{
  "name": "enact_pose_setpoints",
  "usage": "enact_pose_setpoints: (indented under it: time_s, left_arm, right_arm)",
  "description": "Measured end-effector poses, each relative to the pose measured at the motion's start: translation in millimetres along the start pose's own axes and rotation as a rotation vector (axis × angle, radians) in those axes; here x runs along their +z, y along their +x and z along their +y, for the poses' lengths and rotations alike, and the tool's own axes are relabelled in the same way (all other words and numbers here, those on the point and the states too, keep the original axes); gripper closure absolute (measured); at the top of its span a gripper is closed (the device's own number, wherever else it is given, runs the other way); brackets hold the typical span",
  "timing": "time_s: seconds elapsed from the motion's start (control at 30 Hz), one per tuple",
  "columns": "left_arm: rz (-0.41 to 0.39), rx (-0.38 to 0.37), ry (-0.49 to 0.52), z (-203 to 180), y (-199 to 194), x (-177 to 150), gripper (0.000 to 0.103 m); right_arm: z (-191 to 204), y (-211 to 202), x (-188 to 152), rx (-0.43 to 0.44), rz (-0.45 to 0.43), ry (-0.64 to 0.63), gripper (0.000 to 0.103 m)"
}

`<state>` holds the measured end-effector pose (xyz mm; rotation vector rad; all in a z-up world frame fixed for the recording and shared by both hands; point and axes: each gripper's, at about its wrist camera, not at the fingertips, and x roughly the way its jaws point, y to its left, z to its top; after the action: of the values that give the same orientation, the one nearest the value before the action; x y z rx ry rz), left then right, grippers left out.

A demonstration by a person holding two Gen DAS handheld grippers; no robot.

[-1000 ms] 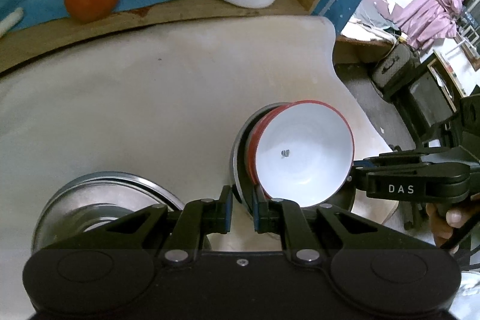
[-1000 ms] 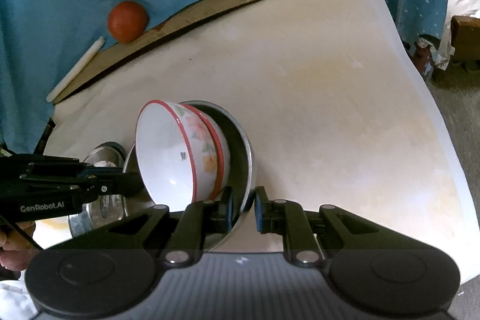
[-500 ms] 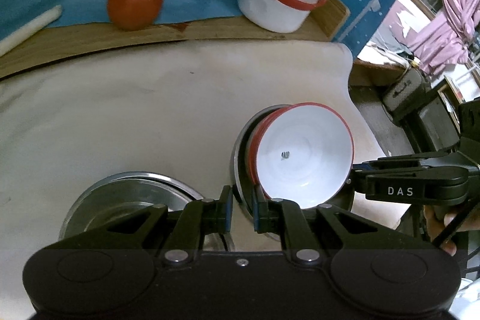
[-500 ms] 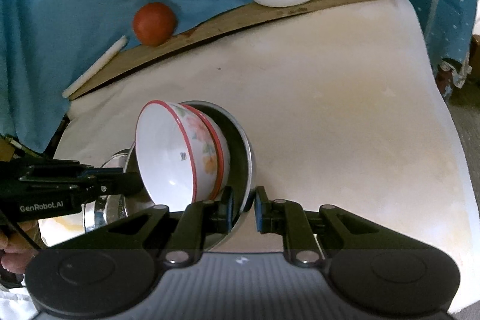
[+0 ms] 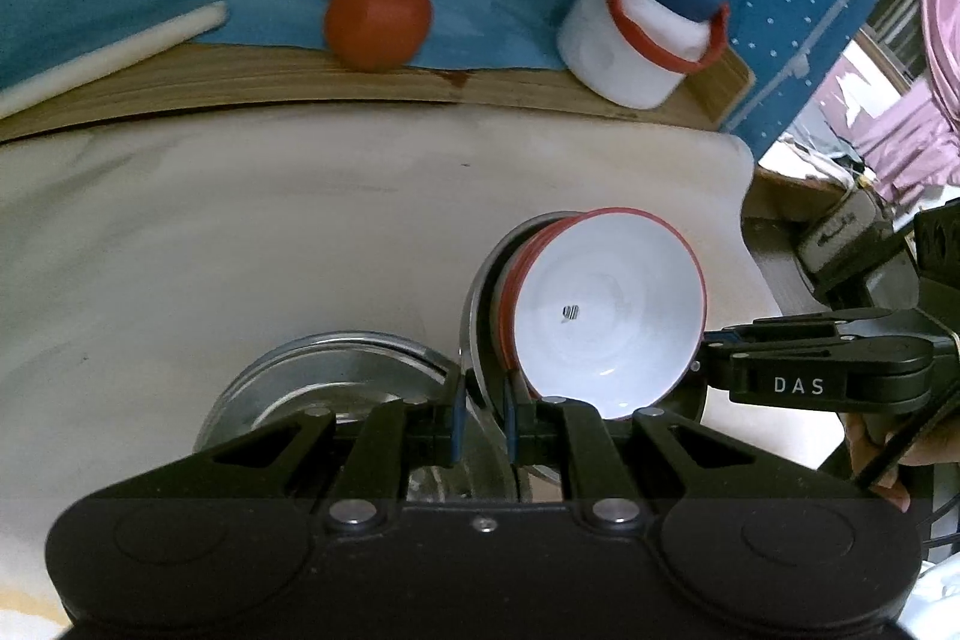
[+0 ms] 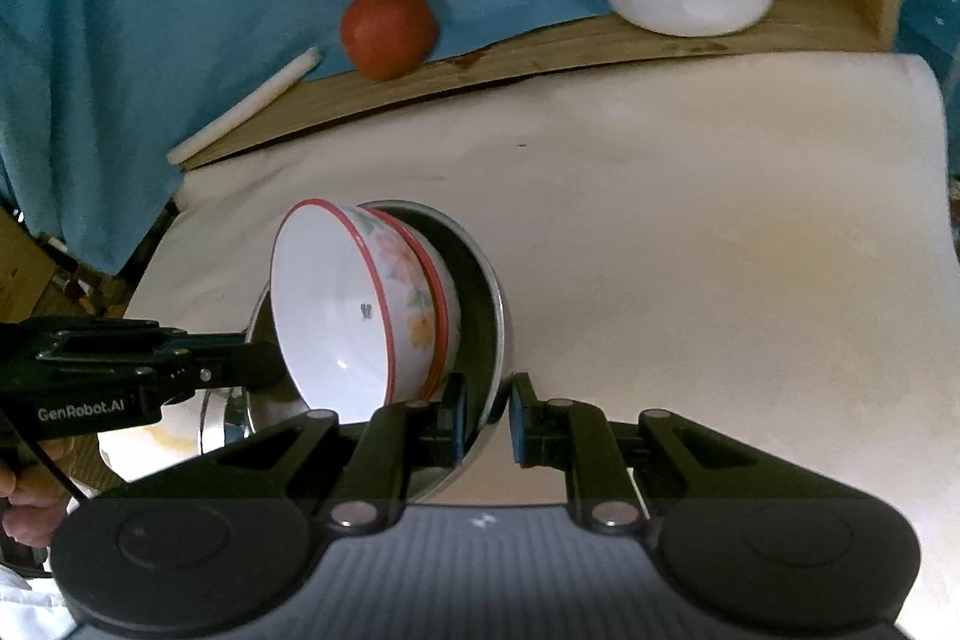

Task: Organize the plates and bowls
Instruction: 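Lift the steel bowl with nested white bowls and carry it over the steel plate stack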

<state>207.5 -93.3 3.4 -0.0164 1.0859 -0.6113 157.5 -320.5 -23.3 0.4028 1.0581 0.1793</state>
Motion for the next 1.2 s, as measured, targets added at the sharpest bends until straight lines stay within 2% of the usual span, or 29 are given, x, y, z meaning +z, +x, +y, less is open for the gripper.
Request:
enact_pose_setpoints:
  time_s: [0.5,1.2]
  left_arm:
    - [-0.023,0.047,-0.082,29,-15,-5,0.090]
    - [-0.042,0.088,-0.158,52,-32,-20,0.090]
  right_arm:
    - [34,22,15,0.040,0.046,-0.090,0.087]
    - [62,36,21,0.072,0.093,-0.171,0.087]
